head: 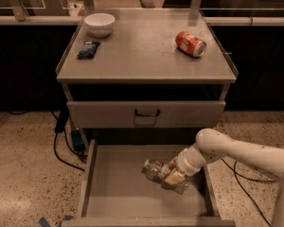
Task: Place water bottle into middle drawer
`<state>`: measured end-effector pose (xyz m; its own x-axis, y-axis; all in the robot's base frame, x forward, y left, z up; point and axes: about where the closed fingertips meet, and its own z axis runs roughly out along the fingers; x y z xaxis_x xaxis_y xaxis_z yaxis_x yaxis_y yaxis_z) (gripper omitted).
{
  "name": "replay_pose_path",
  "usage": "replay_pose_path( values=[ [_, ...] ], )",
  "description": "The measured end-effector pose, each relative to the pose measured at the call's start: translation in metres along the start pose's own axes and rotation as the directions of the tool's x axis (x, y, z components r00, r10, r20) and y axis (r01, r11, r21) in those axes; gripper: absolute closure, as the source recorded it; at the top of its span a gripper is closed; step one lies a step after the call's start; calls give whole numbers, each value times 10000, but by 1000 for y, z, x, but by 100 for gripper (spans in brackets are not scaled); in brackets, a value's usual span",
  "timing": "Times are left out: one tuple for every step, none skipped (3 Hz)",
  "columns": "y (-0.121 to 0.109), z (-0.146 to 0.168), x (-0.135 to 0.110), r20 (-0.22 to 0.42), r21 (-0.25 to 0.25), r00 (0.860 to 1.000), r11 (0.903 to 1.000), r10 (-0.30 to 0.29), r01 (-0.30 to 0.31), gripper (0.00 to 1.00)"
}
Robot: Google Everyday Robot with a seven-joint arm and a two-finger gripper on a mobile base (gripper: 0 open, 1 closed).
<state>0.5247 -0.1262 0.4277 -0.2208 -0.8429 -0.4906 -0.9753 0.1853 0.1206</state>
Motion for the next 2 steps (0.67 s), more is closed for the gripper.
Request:
replay_pose_path(
  values=[
    [-19,48,1,342,-461,9993,9988,-173,188,100],
    [-22,55,3,406,-477,9991,9988,-100,120,100]
  ],
)
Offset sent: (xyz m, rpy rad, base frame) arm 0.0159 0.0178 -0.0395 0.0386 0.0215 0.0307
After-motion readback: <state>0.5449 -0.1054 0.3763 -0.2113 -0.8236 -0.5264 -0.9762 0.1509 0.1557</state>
